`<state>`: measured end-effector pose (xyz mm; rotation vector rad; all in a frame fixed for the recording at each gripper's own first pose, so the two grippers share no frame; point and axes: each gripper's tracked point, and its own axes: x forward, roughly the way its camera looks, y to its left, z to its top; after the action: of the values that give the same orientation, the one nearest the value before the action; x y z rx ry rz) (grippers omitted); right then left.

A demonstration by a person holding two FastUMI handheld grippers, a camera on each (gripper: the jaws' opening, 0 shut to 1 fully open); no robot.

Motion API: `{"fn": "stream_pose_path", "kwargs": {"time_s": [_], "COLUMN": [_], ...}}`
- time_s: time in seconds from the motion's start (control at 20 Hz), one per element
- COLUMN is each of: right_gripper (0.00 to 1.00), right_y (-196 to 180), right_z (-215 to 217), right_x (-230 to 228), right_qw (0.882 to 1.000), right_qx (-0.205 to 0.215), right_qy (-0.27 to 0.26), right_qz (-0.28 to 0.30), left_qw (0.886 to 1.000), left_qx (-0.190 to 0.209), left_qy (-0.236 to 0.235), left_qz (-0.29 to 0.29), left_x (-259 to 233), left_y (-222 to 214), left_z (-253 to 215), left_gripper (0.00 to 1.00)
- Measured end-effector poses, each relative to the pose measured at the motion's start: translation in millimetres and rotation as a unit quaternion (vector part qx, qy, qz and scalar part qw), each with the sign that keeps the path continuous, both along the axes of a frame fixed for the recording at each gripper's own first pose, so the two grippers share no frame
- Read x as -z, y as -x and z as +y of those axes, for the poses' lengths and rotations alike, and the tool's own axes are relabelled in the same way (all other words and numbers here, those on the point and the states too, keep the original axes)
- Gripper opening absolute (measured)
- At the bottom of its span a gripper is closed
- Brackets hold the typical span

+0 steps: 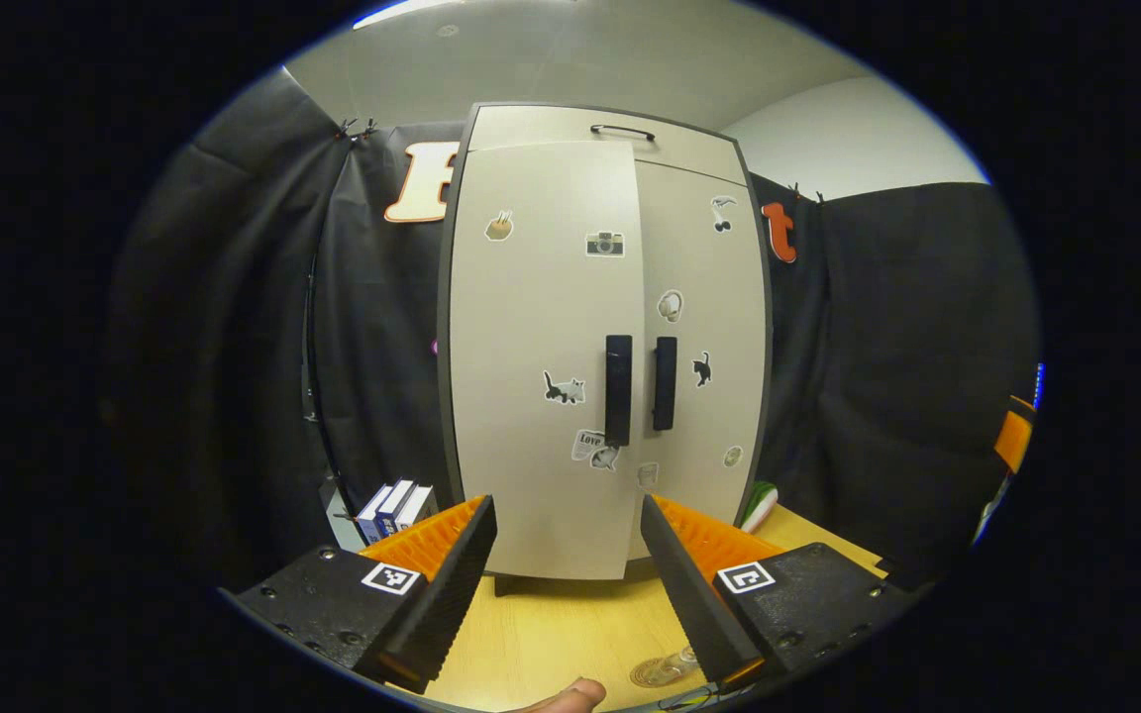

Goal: Grasp the bottle in the cabinet with the left hand and place it on the coaster, then close the right door with the right hand and the left door with the left hand.

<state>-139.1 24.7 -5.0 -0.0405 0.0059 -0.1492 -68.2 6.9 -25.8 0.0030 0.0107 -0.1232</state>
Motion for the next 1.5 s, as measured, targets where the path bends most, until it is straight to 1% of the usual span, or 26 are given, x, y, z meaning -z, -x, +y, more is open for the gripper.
{"fn": "stream_pose_path", "kwargs": {"time_s": [0.15,0.25,0.3,0.35,0.4,0.55,0.6,0.65,0.7,0.75,0.8,0.85,0.9,1.1,1.15,1.2,1.25,1.3,1.4,1.45,1.5], "right_gripper": [0.91,0.91,0.91,0.87,0.91,0.91,0.87,0.87,0.92,0.87,0.91,0.87,0.91,0.92,0.91,0.91,0.87,0.91,0.91,0.87,0.91], "right_y": [4,7,7,7,8,9,9,7,5,1,-2,-6,-9,-22,-25,-27,-29,-30,-32,-33,-34], "right_z": [-17,-30,-33,-35,-39,-51,-53,-54,-51,-47,-43,-40,-37,-18,-15,-15,-16,-16,-16,-15,-15], "right_x": [3,0,0,4,8,26,29,32,35,37,37,35,32,25,25,26,26,28,34,36,38], "right_qw": [1.000,1.000,0.999,0.999,0.999,0.998,0.998,0.998,0.998,0.999,0.999,0.999,0.999,0.999,0.999,0.999,0.999,0.999,0.999,0.999,0.999], "right_qx": [0.016,0.028,0.026,0.024,0.026,0.034,0.036,0.036,0.032,0.030,0.027,0.025,0.022,-0.004,-0.010,-0.011,-0.011,-0.011,-0.012,-0.014,-0.014], "right_qy": [-0.001,0.013,0.020,0.026,0.031,0.042,0.044,0.040,0.032,0.021,0.014,0.013,0.018,0.029,0.030,0.030,0.028,0.023,0.018,0.020,0.023], "right_qz": [0.004,-0.002,-0.003,0.000,0.005,0.028,0.031,0.032,0.032,0.033,0.033,0.031,0.028,0.025,0.027,0.028,0.029,0.032,0.039,0.042,0.045], "left_qw": [1.000,1.000,1.000,1.000,1.000,1.000,1.000,1.000,1.000,1.000,1.000,1.000,1.000,0.999,0.999,0.999,0.998,0.998,0.999,0.999,0.999], "left_qx": [0.004,0.002,-0.002,-0.002,-0.003,-0.002,-0.001,-0.001,0.002,0.005,0.013,0.016,0.018,0.018,0.018,0.017,0.018,0.020,0.020,0.020,0.019], "left_qy": [0.004,-0.001,-0.002,-0.001,0.000,0.003,0.001,0.000,0.000,0.000,-0.001,-0.002,-0.006,-0.011,-0.010,-0.008,-0.007,-0.008,-0.008,-0.007,-0.006], "left_qz": [0.012,0.014,0.013,0.010,0.007,-0.007,-0.010,-0.006,-0.005,-0.005,-0.007,-0.009,-0.012,-0.038,-0.043,-0.050,-0.053,-0.051,-0.050,-0.049,-0.048], "left_x": [10,12,12,11,11,10,10,14,15,16,14,11,10,-10,-12,-16,-18,-17,-17,-16,-15], "left_y": [11,15,18,19,22,27,28,29,30,31,30,28,26,18,18,16,15,13,9,7,5], "left_z": [-9,-10,-8,-9,-9,-12,-12,-13,-15,-17,-20,-21,-20,-18,-17,-16,-17,-17,-17,-17,-16], "left_gripper": [0.94,0.94,0.94,0.94,0.94,0.94,0.94,0.94,0.93,0.94,0.94,0.94,0.93,0.94,0.92,0.94,0.94,0.94,0.93,0.93,0.93]}}
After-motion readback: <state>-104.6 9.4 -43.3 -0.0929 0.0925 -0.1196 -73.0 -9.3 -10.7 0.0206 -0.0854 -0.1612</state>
